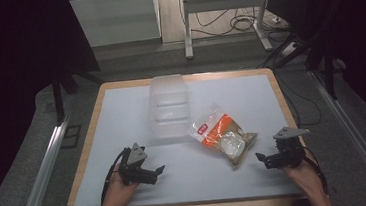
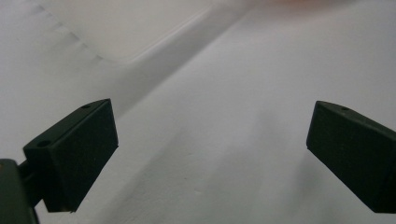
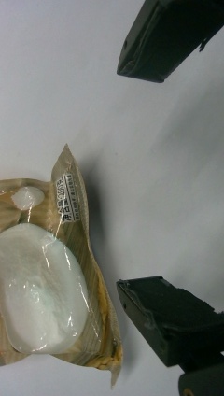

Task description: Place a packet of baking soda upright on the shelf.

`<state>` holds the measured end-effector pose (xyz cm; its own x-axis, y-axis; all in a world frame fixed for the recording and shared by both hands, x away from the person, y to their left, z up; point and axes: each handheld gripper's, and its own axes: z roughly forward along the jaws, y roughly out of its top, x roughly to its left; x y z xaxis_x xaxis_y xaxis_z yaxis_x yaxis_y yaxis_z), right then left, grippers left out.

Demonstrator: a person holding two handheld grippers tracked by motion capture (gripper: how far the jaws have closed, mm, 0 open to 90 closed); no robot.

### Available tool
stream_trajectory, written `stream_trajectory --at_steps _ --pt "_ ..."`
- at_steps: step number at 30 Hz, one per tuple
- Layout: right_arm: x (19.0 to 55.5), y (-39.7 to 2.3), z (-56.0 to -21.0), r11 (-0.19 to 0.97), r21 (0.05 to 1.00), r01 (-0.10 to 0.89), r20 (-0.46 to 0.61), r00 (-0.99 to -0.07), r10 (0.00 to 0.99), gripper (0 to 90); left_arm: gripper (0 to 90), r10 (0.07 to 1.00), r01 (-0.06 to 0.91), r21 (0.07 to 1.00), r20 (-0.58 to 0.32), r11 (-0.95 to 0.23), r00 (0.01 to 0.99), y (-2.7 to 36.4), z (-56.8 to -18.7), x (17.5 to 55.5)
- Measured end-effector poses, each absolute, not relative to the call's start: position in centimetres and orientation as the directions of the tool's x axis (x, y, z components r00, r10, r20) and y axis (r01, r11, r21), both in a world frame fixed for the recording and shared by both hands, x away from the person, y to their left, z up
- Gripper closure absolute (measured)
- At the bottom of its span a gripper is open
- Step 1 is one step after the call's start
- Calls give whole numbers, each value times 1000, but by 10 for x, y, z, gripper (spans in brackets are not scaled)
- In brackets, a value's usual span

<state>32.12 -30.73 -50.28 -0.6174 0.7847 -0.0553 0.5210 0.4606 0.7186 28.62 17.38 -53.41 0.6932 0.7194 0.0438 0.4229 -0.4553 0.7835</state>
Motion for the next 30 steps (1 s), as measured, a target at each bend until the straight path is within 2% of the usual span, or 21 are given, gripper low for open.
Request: stream_trajectory --at_steps 5,12,17,26,30 --pt "322 -306 -501 452 721 525 -54 -608 792 14 21 719 421 782 48 -459 694 173 -534 286" --pt "323 -302 -497 450 721 527 -54 -604 795 77 21 718 421 781 50 -461 694 173 -534 286" --pt "325 -293 -493 485 703 520 -54 -641 766 195 21 719 421 782 51 -460 693 174 -534 286" --pt "329 -287 -486 479 710 516 -35 -653 756 300 21 720 424 779 50 -462 693 173 -535 286" --pt "333 -287 -485 470 712 521 -22 -653 757 318 21 719 423 777 53 -466 693 172 -535 286"
